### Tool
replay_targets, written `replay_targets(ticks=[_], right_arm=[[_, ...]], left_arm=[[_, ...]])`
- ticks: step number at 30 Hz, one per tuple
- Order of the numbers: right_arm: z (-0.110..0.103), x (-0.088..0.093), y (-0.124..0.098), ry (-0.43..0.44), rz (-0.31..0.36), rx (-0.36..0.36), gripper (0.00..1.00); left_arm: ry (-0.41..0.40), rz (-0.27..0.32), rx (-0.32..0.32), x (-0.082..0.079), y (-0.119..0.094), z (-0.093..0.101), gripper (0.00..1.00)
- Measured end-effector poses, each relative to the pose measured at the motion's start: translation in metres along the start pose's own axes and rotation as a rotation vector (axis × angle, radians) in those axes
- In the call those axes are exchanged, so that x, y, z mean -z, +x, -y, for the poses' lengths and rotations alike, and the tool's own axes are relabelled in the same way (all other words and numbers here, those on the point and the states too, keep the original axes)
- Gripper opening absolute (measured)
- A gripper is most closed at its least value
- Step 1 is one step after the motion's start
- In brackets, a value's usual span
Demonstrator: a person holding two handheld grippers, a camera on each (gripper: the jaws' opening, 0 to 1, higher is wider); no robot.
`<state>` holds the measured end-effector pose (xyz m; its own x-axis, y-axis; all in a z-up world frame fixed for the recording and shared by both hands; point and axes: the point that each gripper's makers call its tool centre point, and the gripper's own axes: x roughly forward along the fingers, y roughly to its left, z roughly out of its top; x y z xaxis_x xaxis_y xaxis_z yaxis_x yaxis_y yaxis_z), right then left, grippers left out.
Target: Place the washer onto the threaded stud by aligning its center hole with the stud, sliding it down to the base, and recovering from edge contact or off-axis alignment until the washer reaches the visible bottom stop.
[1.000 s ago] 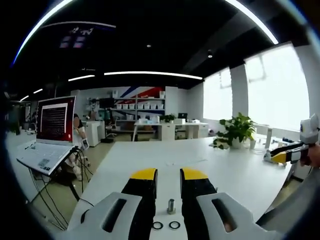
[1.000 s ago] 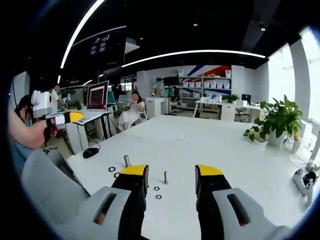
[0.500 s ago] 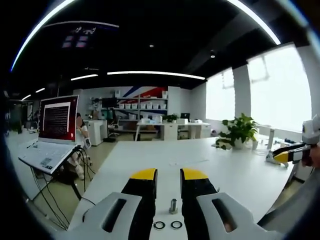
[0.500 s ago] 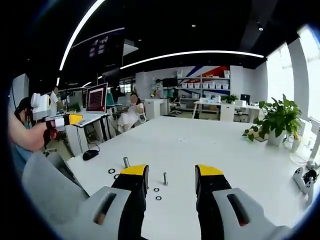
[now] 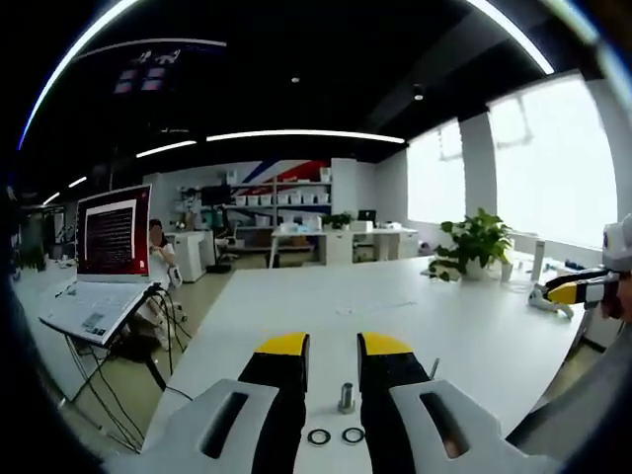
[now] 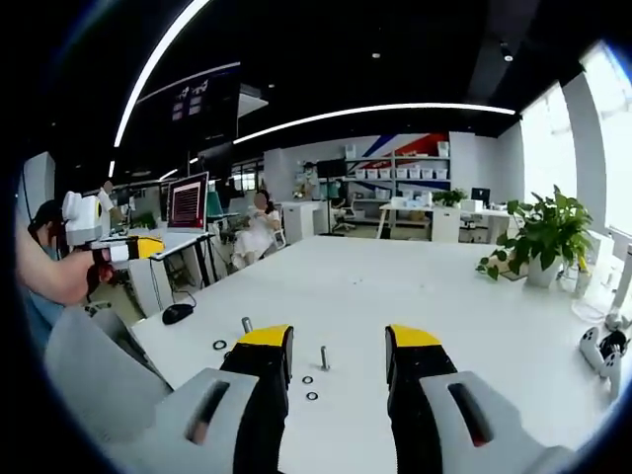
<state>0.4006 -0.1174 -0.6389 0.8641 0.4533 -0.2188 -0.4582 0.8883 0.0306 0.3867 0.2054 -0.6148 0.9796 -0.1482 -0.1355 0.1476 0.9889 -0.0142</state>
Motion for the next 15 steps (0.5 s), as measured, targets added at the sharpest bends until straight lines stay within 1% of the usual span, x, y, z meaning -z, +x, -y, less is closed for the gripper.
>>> replay_targets(ticks=[2, 3, 4, 5, 10, 12, 15], right_arm=[[0.000, 0.001, 0.001, 0.005, -0.002, -0.003, 0.40], [-0.001, 0.000, 0.001, 0.005, -0.002, -0.005, 0.40], [-0.001, 0.000, 0.001, 0.004, -0.002, -0.007, 0.40], [-0.002, 0.001, 0.001, 0.004, -0.003, -0.012, 0.40], [-0.004, 0.000, 0.002, -0.009, -0.005, -0.020, 0.40], [-0.003, -0.002, 0.001, -0.005, 0.005, -0.017, 0.40], [-0.002, 0.000, 0.002, 0.004, -0.005, -0.014, 0.40]], left_arm=[[0.008, -0.036, 0.004, 0.007, 0.003, 0.000, 0.17], [0.009, -0.044, 0.005, 0.008, 0.004, 0.000, 0.17], [0.005, -0.075, 0.013, 0.014, 0.006, 0.001, 0.17], [0.006, -0.086, 0.014, 0.016, 0.008, 0.001, 0.17], [0.021, -0.121, 0.015, 0.024, 0.016, -0.001, 0.17], [0.023, -0.137, 0.018, 0.028, 0.021, -0.001, 0.17], [0.026, -0.155, 0.021, 0.033, 0.025, -0.001, 0.17]])
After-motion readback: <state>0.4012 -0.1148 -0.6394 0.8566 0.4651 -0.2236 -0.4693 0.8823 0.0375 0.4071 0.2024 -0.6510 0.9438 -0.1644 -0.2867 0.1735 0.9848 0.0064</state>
